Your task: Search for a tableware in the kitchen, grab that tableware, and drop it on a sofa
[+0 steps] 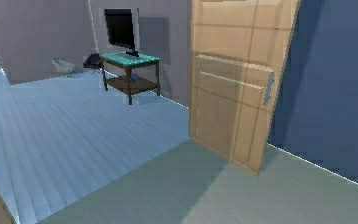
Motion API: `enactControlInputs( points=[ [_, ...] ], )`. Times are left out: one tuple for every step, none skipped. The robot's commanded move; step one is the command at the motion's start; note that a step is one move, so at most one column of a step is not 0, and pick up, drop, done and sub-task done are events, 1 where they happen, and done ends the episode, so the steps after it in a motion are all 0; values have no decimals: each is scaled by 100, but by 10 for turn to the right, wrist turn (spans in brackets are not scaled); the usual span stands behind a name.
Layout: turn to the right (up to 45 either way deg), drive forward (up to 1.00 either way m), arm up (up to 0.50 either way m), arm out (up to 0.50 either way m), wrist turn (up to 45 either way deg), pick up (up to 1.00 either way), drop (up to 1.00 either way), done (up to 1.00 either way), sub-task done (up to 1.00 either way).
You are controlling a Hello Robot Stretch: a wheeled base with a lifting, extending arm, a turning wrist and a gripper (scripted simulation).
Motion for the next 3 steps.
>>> enactControlInputs(
  points=[
    [-30,0,0,0,0,0,0,0,0],
    [450,0,0,0,0,0,0,0,0],
    [390,0,0,0,0,0,0,0,0]
  ],
)
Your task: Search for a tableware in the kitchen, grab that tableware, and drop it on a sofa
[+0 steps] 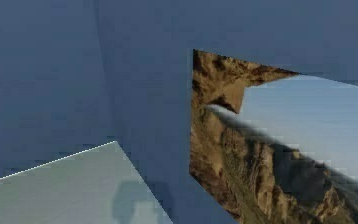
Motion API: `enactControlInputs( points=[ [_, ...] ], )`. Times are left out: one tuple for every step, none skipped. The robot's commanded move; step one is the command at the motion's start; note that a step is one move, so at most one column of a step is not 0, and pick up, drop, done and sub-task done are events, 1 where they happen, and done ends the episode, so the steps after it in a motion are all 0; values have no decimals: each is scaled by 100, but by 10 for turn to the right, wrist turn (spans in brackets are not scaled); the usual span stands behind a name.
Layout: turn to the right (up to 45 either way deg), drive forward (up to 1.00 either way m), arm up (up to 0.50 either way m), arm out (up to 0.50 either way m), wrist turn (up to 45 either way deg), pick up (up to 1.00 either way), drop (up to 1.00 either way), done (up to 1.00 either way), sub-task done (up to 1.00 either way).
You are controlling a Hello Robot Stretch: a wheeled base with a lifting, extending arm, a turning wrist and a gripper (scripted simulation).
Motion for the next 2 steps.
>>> enactControlInputs(
  points=[
    [0,5,0,0,0,0,0,0,0],
    [-450,0,0,0,0,0,0,0,0]
  ],
)
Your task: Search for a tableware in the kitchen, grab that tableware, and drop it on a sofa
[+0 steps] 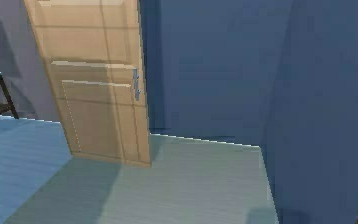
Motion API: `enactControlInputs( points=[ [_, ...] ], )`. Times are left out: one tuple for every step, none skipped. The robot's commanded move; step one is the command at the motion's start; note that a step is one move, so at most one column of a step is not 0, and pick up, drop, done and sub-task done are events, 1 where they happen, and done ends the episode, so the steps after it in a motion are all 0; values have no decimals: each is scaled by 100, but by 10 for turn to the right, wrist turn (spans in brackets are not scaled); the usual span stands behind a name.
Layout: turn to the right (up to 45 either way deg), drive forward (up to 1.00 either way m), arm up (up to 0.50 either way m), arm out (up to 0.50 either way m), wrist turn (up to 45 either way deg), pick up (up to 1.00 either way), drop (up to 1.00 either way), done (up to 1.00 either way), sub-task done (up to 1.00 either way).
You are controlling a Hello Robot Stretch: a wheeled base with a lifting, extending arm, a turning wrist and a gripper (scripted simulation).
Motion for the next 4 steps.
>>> enactControlInputs(
  points=[
    [-210,0,0,0,0,0,0,0,0],
    [0,30,0,0,0,0,0,0,0],
    [-390,0,0,0,0,0,0,0,0],
    [0,35,0,0,0,0,0,0,0]
  ],
)
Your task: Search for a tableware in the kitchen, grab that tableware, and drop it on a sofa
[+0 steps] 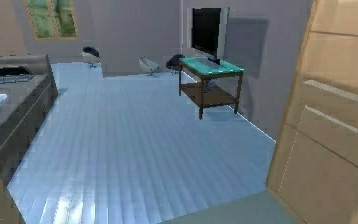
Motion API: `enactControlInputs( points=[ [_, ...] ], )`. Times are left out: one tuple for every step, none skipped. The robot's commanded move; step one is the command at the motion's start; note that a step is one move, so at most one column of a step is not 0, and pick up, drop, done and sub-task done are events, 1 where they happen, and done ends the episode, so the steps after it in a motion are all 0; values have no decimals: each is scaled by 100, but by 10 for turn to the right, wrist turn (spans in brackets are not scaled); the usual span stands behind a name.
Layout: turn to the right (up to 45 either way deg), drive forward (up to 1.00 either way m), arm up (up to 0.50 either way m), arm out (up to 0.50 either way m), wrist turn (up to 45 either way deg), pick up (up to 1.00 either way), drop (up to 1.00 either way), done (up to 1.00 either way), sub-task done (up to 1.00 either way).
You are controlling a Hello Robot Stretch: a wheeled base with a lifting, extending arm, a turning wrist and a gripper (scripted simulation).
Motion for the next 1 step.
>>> enactControlInputs(
  points=[
    [-180,0,0,0,0,0,0,0,0]
  ],
)
